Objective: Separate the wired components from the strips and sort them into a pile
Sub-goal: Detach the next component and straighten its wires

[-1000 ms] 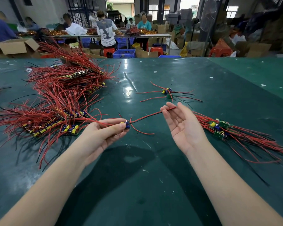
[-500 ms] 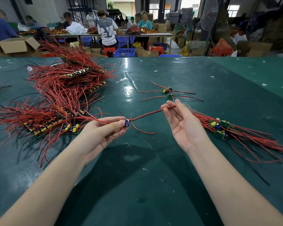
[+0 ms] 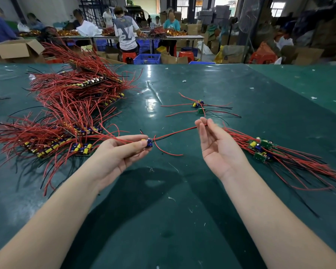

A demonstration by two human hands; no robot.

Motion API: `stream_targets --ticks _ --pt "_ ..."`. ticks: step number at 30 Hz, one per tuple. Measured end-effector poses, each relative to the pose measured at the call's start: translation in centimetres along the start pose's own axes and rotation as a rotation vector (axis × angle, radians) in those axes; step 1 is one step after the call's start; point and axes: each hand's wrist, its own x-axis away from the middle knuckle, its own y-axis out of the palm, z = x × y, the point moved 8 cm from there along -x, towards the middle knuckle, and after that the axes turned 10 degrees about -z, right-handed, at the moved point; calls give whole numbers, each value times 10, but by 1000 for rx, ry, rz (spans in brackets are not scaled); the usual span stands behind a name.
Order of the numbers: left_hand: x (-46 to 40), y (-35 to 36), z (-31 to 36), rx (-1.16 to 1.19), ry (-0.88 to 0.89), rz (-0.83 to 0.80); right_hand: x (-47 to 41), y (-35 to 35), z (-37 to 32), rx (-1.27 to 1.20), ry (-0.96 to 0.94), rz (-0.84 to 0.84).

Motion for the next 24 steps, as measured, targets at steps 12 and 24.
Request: stream_targets --ticks 12,24 --pt "3 14 -3 67 34 -6 6 21 36 460 139 -241" --pt "5 21 -4 34 32 -54 10 27 35 623 -35 -287"
